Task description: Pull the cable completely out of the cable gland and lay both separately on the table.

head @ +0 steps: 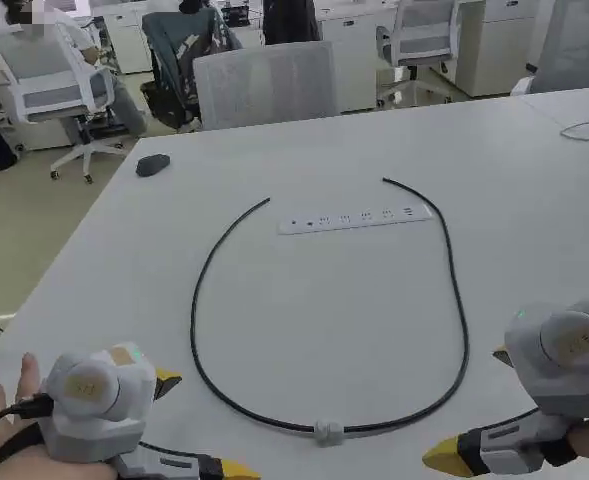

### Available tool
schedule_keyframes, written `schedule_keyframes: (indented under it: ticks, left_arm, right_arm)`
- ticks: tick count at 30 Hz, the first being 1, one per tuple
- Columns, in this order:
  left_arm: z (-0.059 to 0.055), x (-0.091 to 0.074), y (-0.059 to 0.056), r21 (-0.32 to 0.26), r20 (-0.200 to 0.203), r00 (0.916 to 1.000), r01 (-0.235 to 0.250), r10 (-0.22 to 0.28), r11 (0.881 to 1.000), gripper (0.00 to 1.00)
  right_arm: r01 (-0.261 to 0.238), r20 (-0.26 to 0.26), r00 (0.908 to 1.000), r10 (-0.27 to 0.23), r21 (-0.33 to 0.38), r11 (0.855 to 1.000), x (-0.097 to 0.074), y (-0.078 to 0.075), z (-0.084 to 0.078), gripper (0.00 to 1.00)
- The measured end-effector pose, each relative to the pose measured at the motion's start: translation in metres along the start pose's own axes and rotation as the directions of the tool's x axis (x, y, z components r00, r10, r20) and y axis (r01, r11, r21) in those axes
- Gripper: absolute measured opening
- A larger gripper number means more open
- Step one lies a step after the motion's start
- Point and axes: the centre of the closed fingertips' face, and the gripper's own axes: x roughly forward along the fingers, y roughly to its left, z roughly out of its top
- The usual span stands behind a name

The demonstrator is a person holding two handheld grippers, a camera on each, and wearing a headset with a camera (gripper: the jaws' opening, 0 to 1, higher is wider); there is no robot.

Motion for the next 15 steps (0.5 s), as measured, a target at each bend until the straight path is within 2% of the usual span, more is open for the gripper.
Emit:
schedule_keyframes:
  ticks: [15]
  left_arm:
    - [-0.0021, -0.0038, -0.0005, -0.001, -0.004, 1.0, -0.004, 0.004, 1.0, 1.0]
  right_arm:
    - [-0.034, -0.017, 0.9993, 0.033, -0.024, 0.999, 0.0034, 0.0099, -0.0004, 1.0]
